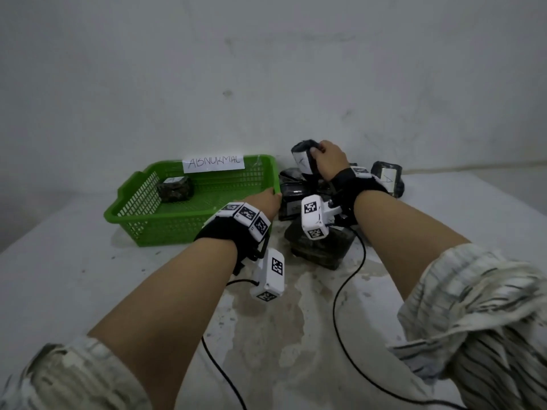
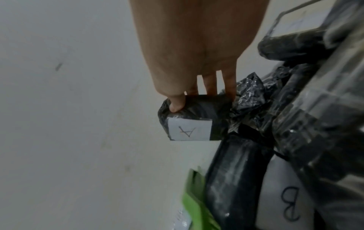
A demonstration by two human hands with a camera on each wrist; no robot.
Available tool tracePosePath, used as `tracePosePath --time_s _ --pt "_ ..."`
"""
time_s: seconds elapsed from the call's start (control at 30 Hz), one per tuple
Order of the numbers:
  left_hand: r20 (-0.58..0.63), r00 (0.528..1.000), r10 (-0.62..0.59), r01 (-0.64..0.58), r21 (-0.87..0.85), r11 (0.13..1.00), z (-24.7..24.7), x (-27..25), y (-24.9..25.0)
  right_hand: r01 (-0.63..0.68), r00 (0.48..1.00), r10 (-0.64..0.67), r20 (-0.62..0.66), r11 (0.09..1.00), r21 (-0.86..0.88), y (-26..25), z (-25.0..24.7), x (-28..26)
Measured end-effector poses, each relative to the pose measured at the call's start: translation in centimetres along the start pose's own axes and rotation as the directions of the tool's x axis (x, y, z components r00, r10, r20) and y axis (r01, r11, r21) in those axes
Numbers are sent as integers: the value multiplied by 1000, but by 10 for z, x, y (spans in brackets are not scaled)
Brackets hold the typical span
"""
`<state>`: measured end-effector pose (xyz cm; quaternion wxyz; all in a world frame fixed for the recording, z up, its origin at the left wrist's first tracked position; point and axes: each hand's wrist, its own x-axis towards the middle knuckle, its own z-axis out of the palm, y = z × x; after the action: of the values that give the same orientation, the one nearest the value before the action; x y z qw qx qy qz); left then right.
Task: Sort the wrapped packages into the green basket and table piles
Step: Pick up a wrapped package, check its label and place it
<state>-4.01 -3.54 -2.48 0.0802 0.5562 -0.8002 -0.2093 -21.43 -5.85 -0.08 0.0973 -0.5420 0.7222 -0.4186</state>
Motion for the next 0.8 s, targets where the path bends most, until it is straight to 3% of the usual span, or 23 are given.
tracePosePath --time_s 0.1,0.2,0.27,0.4,0.5,0.6,0.8 --pt "-54 998 18 -22 -68 997 -1 -7 2 -76 997 76 11 960 270 -1 -5 -7" --pt "-188 981 55 -108 -281 954 -4 -11 -1 -181 982 122 145 827 532 -3 -12 -21" --pt "-245 967 72 -169 -405 898 -10 -16 -2 -251 959 108 261 748 614 -7 -14 -34" --pt "-250 964 95 -226 -572 788 -23 -25 -7 -469 843 87 531 600 648 -15 -13 -55" --pt "-167 976 136 -213 -659 721 -32 -29 -11 -424 872 33 489 551 719 -27 -10 -62" --pt "-54 987 151 -135 -787 601 -40 -36 -13 -389 895 -14 445 464 796 -37 -1 -69" --pt "-160 981 110 -194 -815 545 -51 -32 -37 -425 884 -20 466 379 822 -45 13 -83"
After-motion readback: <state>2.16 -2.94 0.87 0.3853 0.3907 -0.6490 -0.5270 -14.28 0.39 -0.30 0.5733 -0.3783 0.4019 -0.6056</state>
